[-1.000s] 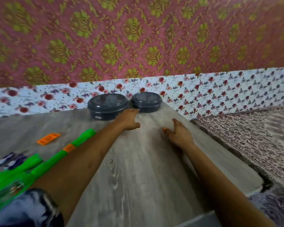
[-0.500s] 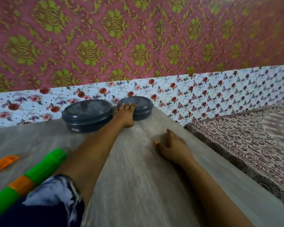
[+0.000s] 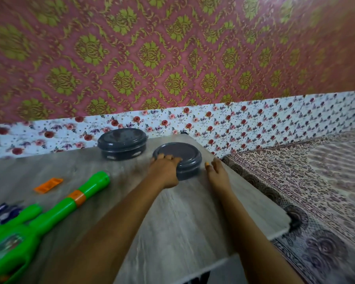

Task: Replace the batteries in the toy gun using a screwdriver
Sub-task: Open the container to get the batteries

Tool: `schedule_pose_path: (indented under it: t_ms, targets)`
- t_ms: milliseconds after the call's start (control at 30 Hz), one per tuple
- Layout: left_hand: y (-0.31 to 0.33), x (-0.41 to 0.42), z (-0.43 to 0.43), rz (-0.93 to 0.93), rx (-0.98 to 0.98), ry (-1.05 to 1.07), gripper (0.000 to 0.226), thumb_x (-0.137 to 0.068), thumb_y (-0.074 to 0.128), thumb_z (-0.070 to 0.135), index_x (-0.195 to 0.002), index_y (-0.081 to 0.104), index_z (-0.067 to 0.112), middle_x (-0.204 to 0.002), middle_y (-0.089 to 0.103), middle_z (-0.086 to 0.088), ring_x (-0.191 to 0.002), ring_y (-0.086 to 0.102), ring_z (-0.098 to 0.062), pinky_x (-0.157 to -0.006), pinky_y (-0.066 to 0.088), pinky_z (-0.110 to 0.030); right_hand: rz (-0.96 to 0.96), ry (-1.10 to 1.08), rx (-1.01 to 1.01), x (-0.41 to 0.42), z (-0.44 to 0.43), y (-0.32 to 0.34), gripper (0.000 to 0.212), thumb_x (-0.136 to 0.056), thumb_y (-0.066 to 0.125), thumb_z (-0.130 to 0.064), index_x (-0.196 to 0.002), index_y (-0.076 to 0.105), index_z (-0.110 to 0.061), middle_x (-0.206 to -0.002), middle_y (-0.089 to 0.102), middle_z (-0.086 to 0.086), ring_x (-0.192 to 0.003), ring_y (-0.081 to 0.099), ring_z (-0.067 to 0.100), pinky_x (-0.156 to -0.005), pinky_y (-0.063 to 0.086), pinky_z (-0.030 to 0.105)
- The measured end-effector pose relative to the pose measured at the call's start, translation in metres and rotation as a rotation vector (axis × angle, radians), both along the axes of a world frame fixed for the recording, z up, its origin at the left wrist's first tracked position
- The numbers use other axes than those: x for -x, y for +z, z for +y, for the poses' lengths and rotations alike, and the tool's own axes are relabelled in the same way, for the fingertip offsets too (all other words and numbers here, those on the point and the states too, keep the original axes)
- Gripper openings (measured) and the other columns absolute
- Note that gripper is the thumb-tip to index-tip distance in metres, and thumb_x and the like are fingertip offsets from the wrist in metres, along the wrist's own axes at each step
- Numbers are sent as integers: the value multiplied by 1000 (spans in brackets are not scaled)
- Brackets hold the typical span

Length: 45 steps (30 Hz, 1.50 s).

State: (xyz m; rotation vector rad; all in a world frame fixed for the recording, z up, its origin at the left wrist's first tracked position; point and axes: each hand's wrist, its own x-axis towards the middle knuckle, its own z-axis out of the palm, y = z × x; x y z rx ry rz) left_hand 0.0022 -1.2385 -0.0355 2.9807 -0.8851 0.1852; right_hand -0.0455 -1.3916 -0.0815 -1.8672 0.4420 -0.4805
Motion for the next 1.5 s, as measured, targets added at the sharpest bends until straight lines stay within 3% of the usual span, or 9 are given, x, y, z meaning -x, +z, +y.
schedule_pose_path:
  t_ms: [200,333,467,600,667,800,1100,1267,1500]
  targets:
    - [7,78,41,-2,145,-100,50,-87,51,32,-136,46,24,-138,49,0,-126,38,-23,-104,28,-36,0,153,-47,100,27,-3,57,-98,45,-17,-149,20,-13,-155,25,1,-141,28,20,-113,22,32]
    - [8,108,60,73,198,-147,57,-69,40,47,-113,65,21,-118,63,2,-114,51,-22,-104,32,-35,156,272,251,148,47,-9,71,-92,51,-15,-150,10,-11,-155,24,8,-140,29,25,-111,25,32]
    - [10,123,73,109,151,-209,39,-76,65,44,-110,58,26,-116,52,5,-113,40,-17,-100,29,-36,319,209,600,142,70,-16,97,-78,63,-53,-149,15,-7,-152,27,13,-137,31,28,-113,18,43]
    - [10,135,82,138,52,-290,53,-71,74,38,-111,44,23,-116,53,4,-107,51,-19,-88,38,-34,357,110,745,138,84,-22,118,-65,58,-75,-149,8,-8,-154,22,10,-140,26,25,-115,13,48]
    - [14,136,79,22,-52,-266,58,-73,71,40,-121,42,25,-119,58,0,-107,54,-22,-83,40,-32,367,83,754,140,88,-21,126,-60,56,-81,-150,4,-9,-157,17,8,-142,20,24,-117,10,47]
    - [26,135,69,-103,-185,-272,71,-74,69,44,-138,41,31,-130,55,1,-116,51,-21,-92,42,-33,394,44,729,140,93,-17,134,-53,56,-85,-150,1,-10,-158,16,7,-144,17,23,-118,9,45]
    - [41,131,62,-121,-327,-379,66,-69,73,46,-129,55,24,-122,62,2,-107,54,-20,-85,46,-34,424,31,739,139,92,-17,130,-51,56,-87,-149,10,-15,-155,24,7,-143,19,25,-118,11,44]
    - [51,128,60,-90,-323,-388,57,-67,73,45,-117,62,22,-107,66,-1,-97,57,-21,-82,50,-39,462,52,672,136,91,-11,129,-53,57,-84,-150,5,-16,-157,18,8,-145,14,25,-118,8,45]
    - [49,129,58,-88,-335,-405,52,-68,72,43,-114,64,20,-103,67,-1,-94,58,-20,-74,45,-33,496,91,623,138,91,-6,128,-58,62,-79,-150,0,-14,-158,11,10,-147,6,25,-119,3,44]
